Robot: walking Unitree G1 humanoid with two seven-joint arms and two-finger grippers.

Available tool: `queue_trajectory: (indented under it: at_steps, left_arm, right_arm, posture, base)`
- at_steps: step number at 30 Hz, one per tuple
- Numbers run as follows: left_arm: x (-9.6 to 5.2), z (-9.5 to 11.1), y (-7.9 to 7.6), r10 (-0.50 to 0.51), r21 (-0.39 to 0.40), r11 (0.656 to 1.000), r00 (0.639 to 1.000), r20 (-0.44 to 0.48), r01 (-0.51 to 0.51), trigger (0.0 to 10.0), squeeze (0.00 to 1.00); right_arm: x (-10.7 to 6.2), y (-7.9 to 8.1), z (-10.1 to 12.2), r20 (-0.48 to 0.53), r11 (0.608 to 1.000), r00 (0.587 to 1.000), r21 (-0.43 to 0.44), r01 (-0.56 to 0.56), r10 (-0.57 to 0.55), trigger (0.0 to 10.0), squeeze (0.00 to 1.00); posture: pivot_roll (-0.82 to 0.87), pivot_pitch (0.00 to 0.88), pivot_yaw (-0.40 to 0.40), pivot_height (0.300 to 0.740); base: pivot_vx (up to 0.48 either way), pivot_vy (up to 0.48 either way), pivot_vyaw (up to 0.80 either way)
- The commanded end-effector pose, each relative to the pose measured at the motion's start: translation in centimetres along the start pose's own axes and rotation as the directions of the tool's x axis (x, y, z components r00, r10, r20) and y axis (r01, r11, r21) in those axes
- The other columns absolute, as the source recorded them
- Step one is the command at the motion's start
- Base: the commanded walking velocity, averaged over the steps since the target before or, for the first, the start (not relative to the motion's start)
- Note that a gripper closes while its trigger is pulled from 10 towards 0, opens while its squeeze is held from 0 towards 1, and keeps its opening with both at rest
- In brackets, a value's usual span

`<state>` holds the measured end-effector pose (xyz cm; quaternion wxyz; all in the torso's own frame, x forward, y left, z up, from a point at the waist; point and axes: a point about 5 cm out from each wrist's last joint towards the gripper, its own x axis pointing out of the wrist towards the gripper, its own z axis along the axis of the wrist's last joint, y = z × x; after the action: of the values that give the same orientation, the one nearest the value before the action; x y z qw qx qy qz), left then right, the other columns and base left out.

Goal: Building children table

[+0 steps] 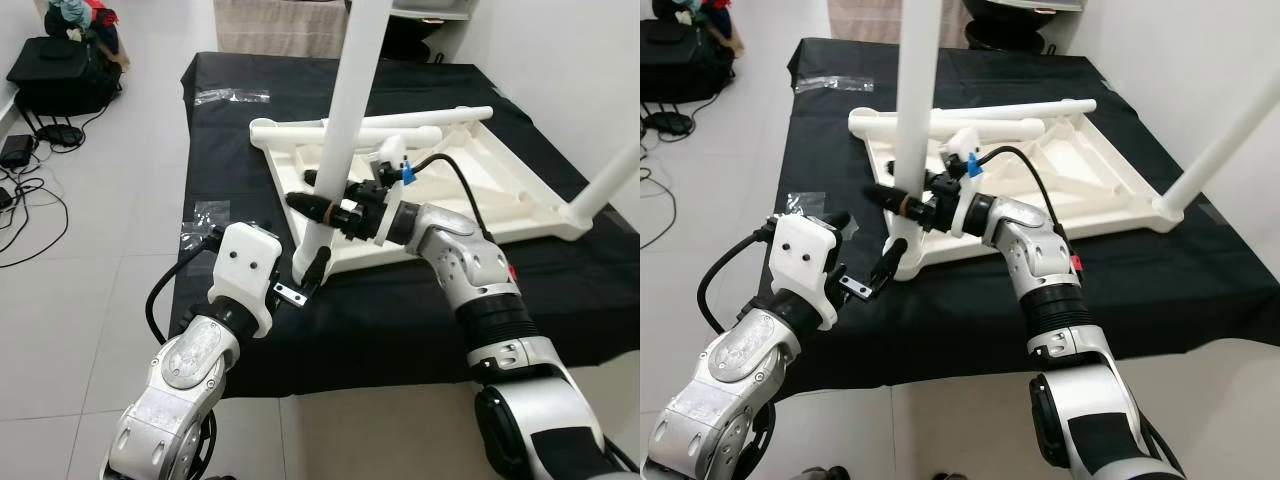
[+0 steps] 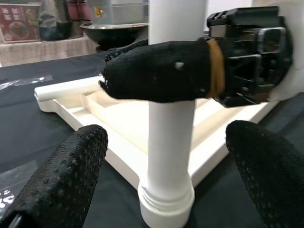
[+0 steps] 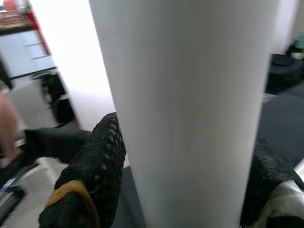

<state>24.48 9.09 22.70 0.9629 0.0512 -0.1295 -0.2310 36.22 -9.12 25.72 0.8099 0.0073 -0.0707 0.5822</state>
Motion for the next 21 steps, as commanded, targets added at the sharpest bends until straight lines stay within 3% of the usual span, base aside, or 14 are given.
queue_trajectory:
  at_steps: [1,2,5,9,15,16,17,18,19,20,21]
  left_arm:
    - [0.0,0.0,-0.2,-0.013,0.0,1.0,1.0,0.0,0.013,10.0,0.0]
    - [0.0,0.0,-0.2,-0.013,0.0,1.0,1.0,0.001,0.013,10.0,0.0]
    - [0.0,0.0,-0.3,-0.013,0.001,1.0,1.0,0.001,0.013,10.0,0.0]
    - [0.0,0.0,-0.3,-0.012,0.001,1.0,1.0,0.001,0.012,10.0,0.0]
    - [0.0,-0.1,-0.5,-0.015,-0.003,1.0,1.0,0.0,0.015,10.0,0.0]
    - [0.0,-0.1,-0.5,-0.016,-0.004,1.0,1.0,0.0,0.016,10.0,0.0]
    - [0.0,-0.1,-0.5,-0.016,-0.004,1.0,1.0,0.0,0.016,10.0,0.0]
    - [0.0,-0.1,-0.5,-0.015,-0.004,1.0,1.0,0.001,0.015,10.0,0.0]
    - [0.0,-0.1,-0.5,-0.015,-0.004,1.0,1.0,0.001,0.015,10.0,0.0]
    - [0.0,-0.1,-0.4,-0.015,-0.004,1.0,1.0,0.001,0.015,10.0,0.0]
    - [0.1,-0.1,-0.5,-0.02,-0.004,1.0,1.0,0.002,0.02,10.0,0.0]
  right_arm:
    - [0.3,0.6,-0.2,0.003,0.998,0.998,-0.004,-0.058,0.058,10.0,0.0]
    - [0.9,-0.2,-0.4,-0.004,1.0,1.0,-0.018,0.012,-0.012,0.0,0.0]
    - [1.3,-0.8,-0.3,0.006,0.997,0.997,-0.023,0.078,-0.078,0.0,0.0]
    - [1.3,-0.9,0.0,0.023,0.996,0.996,-0.024,0.081,-0.081,0.0,0.0]
    - [1.0,-2.2,0.2,0.016,0.961,0.963,-0.052,0.27,-0.27,0.0,0.0]
    - [1.0,-3.1,0.1,-0.005,0.915,0.916,-0.046,0.402,-0.402,0.0,0.0]
    - [1.0,-3.1,0.1,-0.005,0.915,0.916,-0.046,0.402,-0.402,0.0,0.0]
    - [0.8,-3.7,0.0,-0.022,0.872,0.872,-0.045,0.487,-0.488,0.0,0.0]
    - [0.8,-3.7,0.0,-0.022,0.872,0.872,-0.045,0.487,-0.488,0.0,0.0]
    - [0.4,-4.6,-0.5,-0.056,0.778,0.776,-0.048,0.626,-0.628,0.0,0.0]
    - [-1.1,-5.5,-1.9,-0.111,0.591,0.583,-0.062,0.804,-0.805,0.0,0.0]
  posture:
    - [0.08,0.149,-0.13,0.74]
    - [0.08,0.15,-0.13,0.74]
    - [0.08,0.15,-0.13,0.74]
    - [0.08,0.149,-0.132,0.74]
    - [0.08,0.139,-0.132,0.74]
    - [0.07,0.137,-0.131,0.74]
    - [0.07,0.137,-0.131,0.74]
    - [0.07,0.137,-0.131,0.74]
    - [0.07,0.137,-0.131,0.74]
    - [0.07,0.134,-0.128,0.74]
    - [0.07,0.133,-0.126,0.74]
  base:
    - [0.0,0.0,0.0]
    - [0.0,0.0,0.0]
    - [0.0,0.0,0.0]
    - [0.0,0.0,0.0]
    - [0.0,0.0,0.0]
    - [0.0,0.0,0.0]
    - [0.0,0.0,0.0]
    - [0.0,0.0,0.0]
    - [0.0,0.0,0.0]
    - [0.0,0.0,0.0]
    - [0.0,0.0,0.0]
